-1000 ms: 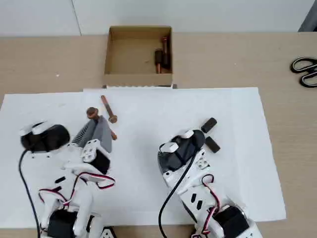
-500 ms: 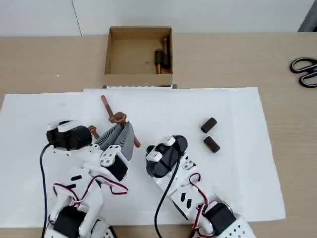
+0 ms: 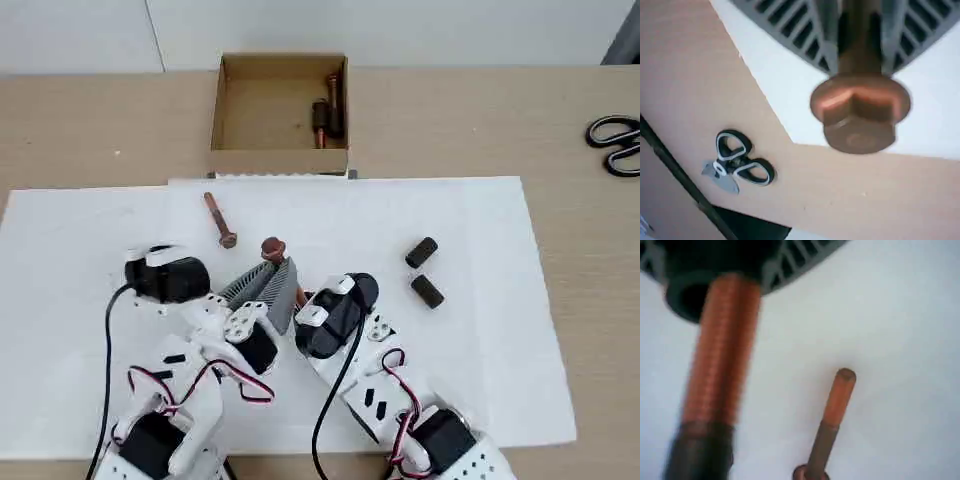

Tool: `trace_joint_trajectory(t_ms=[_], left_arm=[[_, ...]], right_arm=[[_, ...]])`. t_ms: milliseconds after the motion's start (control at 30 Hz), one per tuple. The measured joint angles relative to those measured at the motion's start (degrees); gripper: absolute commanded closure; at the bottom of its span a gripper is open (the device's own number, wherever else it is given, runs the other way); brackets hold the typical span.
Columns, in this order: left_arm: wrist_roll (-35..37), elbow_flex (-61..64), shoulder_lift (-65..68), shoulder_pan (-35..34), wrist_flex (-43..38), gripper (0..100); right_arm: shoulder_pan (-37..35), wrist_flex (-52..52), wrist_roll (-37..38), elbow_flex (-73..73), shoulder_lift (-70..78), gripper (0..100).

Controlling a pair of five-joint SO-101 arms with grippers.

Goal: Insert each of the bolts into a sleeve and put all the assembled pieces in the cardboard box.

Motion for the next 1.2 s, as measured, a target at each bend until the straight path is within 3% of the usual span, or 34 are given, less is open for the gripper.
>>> trace_joint_trajectory(t_ms=[233,400,1200], left_arm=[[-0.3,4.1,0.0,-0.1,-9.2,99],[-4.5,5.6,0.0,-0.1,-13.8,99],[-8.4,5.6,0.0,0.4,-14.2,99]], right_arm=[[0.0,0.0,0.0,0.0,0.1,99.5],[0.0,0.0,0.0,0.0,0.1,99.5],[1.9,0.0,0.0,0.0,0.1,99.5]])
